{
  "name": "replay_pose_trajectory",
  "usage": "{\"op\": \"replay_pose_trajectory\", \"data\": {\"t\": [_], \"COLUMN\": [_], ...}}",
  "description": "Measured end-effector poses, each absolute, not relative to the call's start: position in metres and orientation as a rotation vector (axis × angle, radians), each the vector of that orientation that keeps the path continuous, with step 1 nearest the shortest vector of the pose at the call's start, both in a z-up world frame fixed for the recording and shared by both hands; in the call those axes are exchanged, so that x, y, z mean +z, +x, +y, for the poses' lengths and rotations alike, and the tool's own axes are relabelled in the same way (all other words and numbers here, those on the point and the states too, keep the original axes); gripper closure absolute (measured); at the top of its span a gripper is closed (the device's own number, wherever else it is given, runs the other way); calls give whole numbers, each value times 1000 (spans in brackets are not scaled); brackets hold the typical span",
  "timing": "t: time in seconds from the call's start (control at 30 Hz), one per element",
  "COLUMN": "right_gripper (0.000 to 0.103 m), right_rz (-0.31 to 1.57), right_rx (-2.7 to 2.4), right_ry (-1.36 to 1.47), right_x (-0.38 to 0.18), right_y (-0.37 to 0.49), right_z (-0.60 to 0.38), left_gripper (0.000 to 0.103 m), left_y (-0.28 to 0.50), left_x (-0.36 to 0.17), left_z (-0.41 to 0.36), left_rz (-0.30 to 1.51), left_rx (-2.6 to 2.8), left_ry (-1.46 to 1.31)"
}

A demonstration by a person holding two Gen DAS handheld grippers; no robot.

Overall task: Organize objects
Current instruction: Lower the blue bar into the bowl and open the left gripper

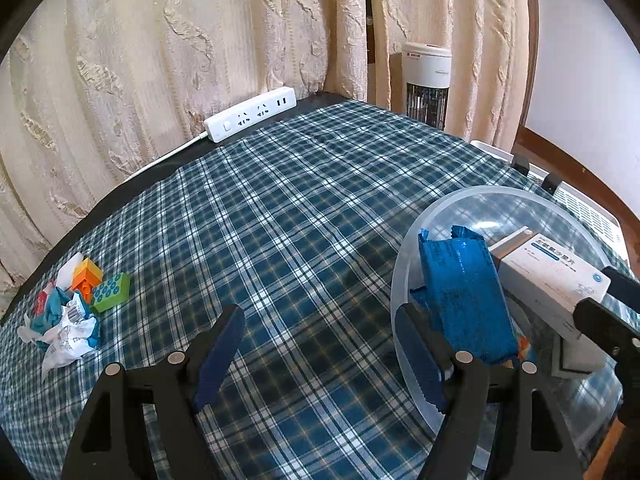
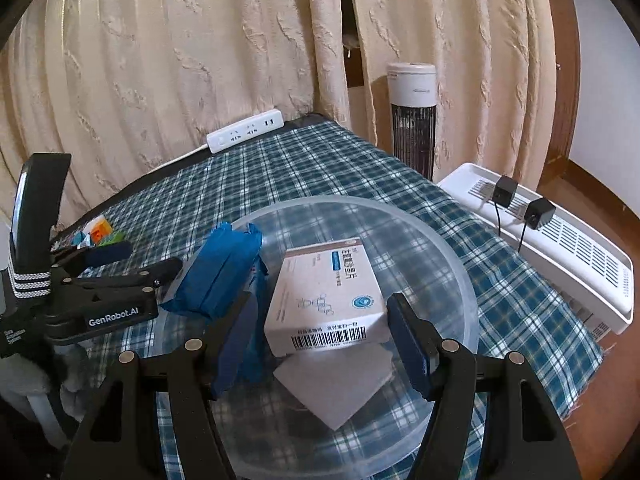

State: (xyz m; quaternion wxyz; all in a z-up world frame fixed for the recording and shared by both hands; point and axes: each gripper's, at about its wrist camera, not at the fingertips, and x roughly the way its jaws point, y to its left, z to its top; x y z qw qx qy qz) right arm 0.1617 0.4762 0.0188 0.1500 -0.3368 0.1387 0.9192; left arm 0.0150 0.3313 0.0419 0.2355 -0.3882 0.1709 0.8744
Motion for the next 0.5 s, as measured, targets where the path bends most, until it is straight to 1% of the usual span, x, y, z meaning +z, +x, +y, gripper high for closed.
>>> {"op": "replay_pose_trajectory", "data": {"t": [0.1, 0.27, 0.5], "right_gripper": [35, 35, 35], "right_rz": [376, 435, 415], "right_rx": [2606, 2597, 2630], "right_ry": [-986, -1019, -1026], "right_x": [15, 7, 7], "right_y": [159, 152, 141], "right_z": [477, 481, 467], "left_gripper": [22, 20, 20], "left_y": [16, 18, 17], "left_x": [41, 45, 50], "left_z": [328, 320, 303], "left_rz": [463, 446, 403], "left_rx": [2392, 2394, 2407], "left_ry": [-1070, -1065, -1070]}}
